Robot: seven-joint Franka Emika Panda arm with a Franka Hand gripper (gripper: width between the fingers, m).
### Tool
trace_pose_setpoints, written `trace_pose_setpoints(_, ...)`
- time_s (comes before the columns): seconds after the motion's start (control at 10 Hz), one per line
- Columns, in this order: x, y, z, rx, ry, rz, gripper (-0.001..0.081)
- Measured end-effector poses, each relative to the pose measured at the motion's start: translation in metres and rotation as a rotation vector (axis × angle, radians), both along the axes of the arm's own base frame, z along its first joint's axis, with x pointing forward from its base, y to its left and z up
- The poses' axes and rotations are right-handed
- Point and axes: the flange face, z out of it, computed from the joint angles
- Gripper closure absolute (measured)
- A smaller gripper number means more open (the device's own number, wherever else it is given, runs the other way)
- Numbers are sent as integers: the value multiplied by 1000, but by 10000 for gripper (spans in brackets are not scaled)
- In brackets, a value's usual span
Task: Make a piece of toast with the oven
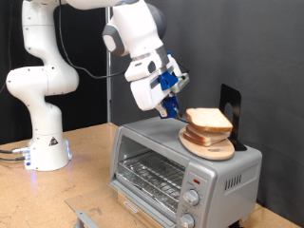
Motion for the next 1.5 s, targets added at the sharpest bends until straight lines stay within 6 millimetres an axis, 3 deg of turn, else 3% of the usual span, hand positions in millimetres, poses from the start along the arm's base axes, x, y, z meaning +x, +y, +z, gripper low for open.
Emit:
trace_pose_setpoints(0.3, 3, 0, 1, 65, -119, -4, 323)
trace_pose_setpoints(0.5, -8, -7, -4, 107, -207, 12, 328)
trace_pose_setpoints(1.0, -46, -32, -4, 123, -196, 47, 328)
trace_pose_setpoints(1.5, -70, -67, 19, 188, -156, 59, 329)
